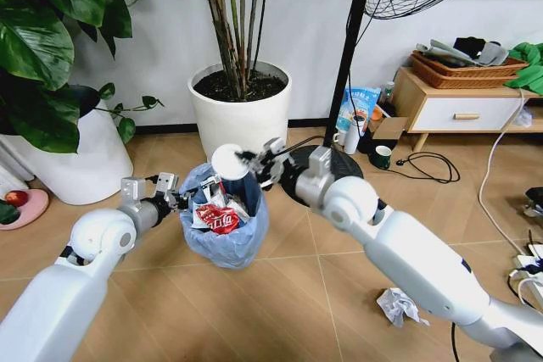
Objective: Pick up the trash bin and place the garbage on the floor into it.
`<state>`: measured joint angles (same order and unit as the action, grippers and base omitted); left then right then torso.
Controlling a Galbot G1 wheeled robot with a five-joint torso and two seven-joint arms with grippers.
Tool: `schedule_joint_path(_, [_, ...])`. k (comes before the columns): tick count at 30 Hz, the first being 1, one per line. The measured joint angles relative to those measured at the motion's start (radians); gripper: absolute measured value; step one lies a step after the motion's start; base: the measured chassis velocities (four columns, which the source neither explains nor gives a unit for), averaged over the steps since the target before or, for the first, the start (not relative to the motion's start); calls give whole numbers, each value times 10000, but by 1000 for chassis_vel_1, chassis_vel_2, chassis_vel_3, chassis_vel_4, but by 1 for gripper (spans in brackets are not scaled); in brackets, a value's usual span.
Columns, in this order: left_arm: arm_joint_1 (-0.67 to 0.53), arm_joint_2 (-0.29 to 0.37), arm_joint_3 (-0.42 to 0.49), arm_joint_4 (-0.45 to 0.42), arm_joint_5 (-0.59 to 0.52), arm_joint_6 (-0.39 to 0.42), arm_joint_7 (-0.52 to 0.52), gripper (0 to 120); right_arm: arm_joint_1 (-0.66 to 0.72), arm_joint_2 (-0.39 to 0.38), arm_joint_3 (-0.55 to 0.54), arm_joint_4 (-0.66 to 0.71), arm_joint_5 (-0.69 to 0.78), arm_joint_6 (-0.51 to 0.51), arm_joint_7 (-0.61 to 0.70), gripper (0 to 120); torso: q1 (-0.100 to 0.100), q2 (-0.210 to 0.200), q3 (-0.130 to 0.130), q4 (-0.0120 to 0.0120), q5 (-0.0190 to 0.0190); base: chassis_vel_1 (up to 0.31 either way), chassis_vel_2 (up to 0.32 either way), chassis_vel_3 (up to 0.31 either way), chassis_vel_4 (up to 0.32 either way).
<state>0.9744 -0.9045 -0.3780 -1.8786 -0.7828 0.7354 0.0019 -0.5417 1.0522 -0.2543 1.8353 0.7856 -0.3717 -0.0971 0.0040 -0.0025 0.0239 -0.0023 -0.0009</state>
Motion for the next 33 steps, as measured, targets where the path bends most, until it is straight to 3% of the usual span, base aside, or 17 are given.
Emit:
schedule_joint_path(5, [-17,-25,5,16,0,0,-3,0,-1,13,-102,51,-30,-167,105,5,0,0,0,0,0,0,0,0,0])
schedule_joint_path(9, [-37,-82,15,49,8,0,1,0,-74,-25,-167,79,-63,-199,213,26,0,0,0,0,0,0,0,0,0])
schedule_joint_path(14, [-110,-122,69,76,11,0,4,0,-119,6,-174,49,-121,-196,243,39,0,0,0,0,0,0,0,0,0])
schedule_joint_path(22, [-179,-148,93,135,15,0,19,0,-169,33,-5,3,-127,-148,308,72,0,0,0,1,0,0,0,0,0])
schedule_joint_path(24, [-179,-151,92,136,15,0,19,0,-181,31,34,12,-123,-148,333,76,0,0,0,0,0,0,0,0,0])
schedule_joint_path(29, [-101,-189,9,149,52,0,35,0,-391,-164,714,196,-19,-141,840,97,0,0,0,1,0,0,0,0,0])
schedule_joint_path(33, [-9,-189,-69,147,92,0,77,0,-681,-483,1270,340,123,-86,1442,100,0,0,0,1,1,0,0,0,0])
